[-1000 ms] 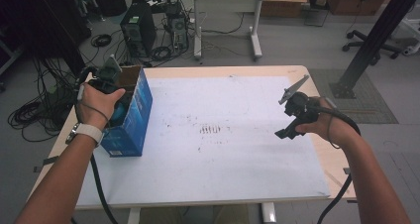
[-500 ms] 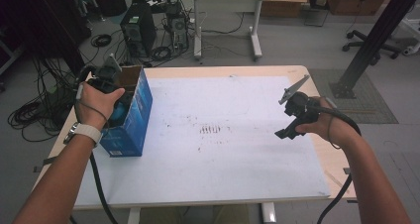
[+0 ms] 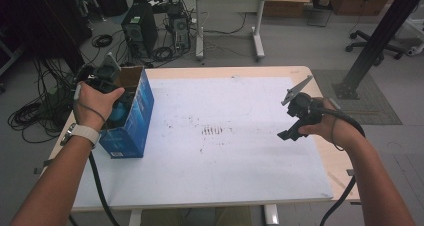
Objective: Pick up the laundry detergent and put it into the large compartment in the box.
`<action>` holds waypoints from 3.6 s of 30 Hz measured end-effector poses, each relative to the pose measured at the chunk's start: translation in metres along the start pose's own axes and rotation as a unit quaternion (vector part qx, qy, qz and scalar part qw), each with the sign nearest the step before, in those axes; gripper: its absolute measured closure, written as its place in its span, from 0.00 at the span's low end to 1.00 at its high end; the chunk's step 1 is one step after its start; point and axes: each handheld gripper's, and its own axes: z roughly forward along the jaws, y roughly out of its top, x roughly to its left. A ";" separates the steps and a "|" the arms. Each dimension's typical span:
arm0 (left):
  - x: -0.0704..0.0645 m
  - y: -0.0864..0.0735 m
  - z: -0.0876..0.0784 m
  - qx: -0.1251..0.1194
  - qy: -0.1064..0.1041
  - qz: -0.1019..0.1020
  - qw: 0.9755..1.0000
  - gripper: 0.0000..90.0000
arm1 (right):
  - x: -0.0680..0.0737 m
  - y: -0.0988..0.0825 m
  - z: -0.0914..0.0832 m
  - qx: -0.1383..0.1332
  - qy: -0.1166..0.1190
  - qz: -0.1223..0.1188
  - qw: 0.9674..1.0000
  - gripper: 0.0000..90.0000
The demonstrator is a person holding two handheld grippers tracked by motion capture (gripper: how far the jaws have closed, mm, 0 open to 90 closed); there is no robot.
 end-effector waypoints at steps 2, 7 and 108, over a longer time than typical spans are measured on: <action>-0.001 0.000 -0.001 0.001 0.001 0.001 1.000 0.14 | 0.001 0.000 0.000 -0.001 0.000 -0.001 1.000 0.12; -0.002 -0.001 -0.003 0.001 -0.002 0.003 1.000 0.14 | 0.002 -0.001 -0.001 -0.003 0.000 -0.001 1.000 0.12; -0.108 -0.024 -0.116 -0.028 -0.088 0.280 0.956 0.12 | 0.015 0.011 -0.019 -0.008 -0.009 -0.010 1.000 0.11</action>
